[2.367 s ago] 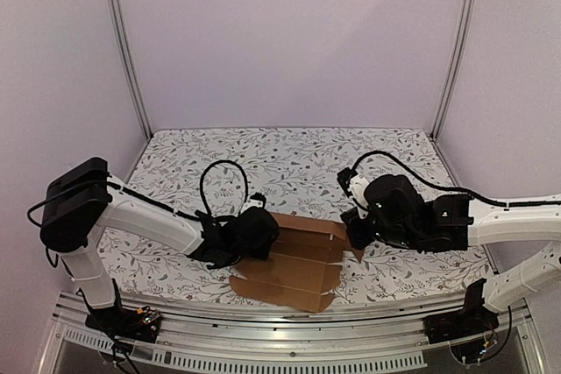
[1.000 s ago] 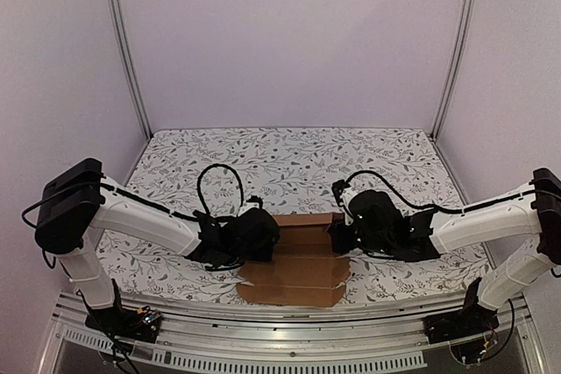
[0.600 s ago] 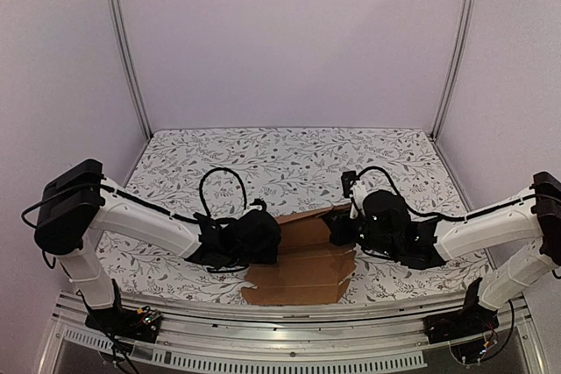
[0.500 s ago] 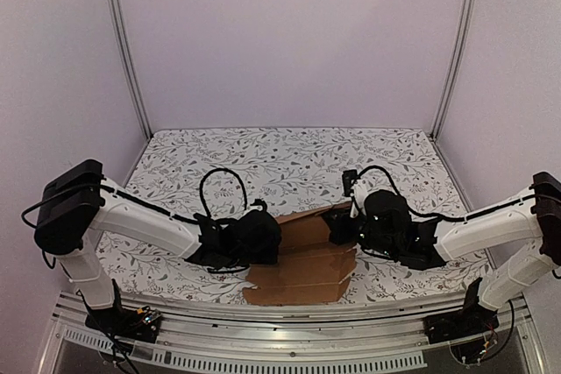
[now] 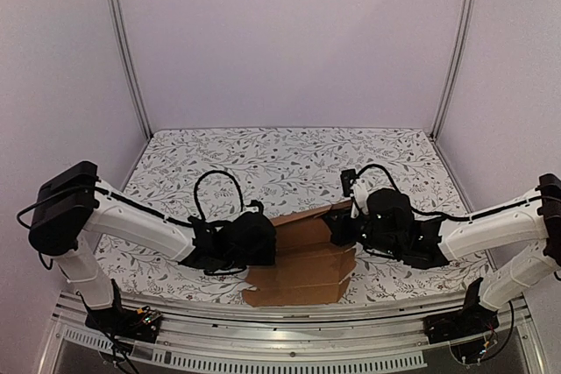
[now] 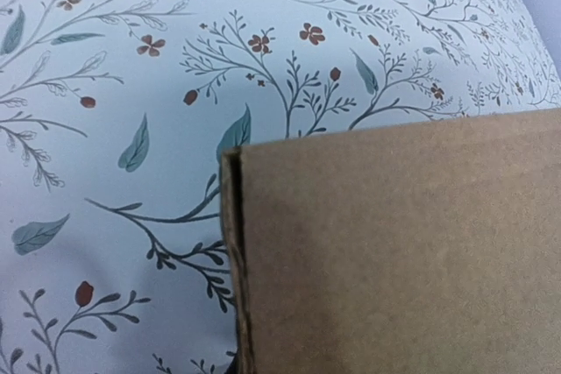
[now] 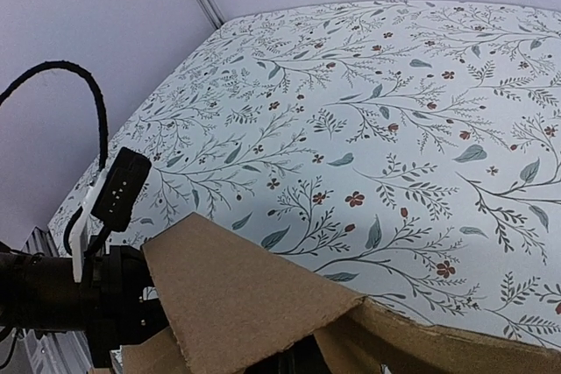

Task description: Fold the paper box

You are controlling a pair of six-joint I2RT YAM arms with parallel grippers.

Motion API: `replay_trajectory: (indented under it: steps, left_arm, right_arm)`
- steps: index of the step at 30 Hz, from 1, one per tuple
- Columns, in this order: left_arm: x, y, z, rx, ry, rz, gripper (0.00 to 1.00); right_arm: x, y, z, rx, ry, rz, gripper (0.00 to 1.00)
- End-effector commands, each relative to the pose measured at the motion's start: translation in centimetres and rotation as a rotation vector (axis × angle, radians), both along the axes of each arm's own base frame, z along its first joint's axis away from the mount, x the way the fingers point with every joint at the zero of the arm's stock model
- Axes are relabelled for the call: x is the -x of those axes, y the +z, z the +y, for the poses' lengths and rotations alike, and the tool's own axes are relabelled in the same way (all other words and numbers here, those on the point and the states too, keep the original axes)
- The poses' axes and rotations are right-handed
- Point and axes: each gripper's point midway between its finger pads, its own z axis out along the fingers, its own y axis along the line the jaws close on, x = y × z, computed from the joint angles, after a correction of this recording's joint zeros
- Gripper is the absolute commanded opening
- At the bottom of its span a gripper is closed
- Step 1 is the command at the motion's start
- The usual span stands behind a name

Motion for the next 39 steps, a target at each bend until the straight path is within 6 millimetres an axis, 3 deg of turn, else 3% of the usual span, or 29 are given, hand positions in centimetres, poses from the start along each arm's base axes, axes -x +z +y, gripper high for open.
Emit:
replay_trajectory:
  steps: [1,8,19,28,33,39]
  left_arm:
    - [0.5,-0.3,0.7,-0.037,-0.028,-0.012,0.00]
    - [-1.0,0.4,2.2,-0.006,0.006,-0.030,0.00]
    - [-2.2,3.1,3.0,0.182,0.008,-0.040,0.00]
    - [-2.7,5.6,4.0,0.336,0.023,-0.051,0.00]
    - [-2.6,7.5,3.3,0.473,-0.007,-0.042,0.00]
    - [-1.8,9.4,1.3,0.608,-0.104,-0.015,0.00]
  right_arm:
    - [0.6,2.8,0.7,-0.002,0.071,-0.041,0.00]
    - [2.9,4.1,0.7,0.056,0.212,-0.036,0.00]
    - [6.1,7.1,-1.3,0.025,0.332,-0.121,0.00]
    - [8.4,11.3,-5.0,-0.071,0.336,-0.275,0.00]
    - [9.1,12.6,-6.2,-0.122,0.332,-0.325,0.00]
    - [9.5,13.4,-5.2,-0.194,0.370,-0.334,0.00]
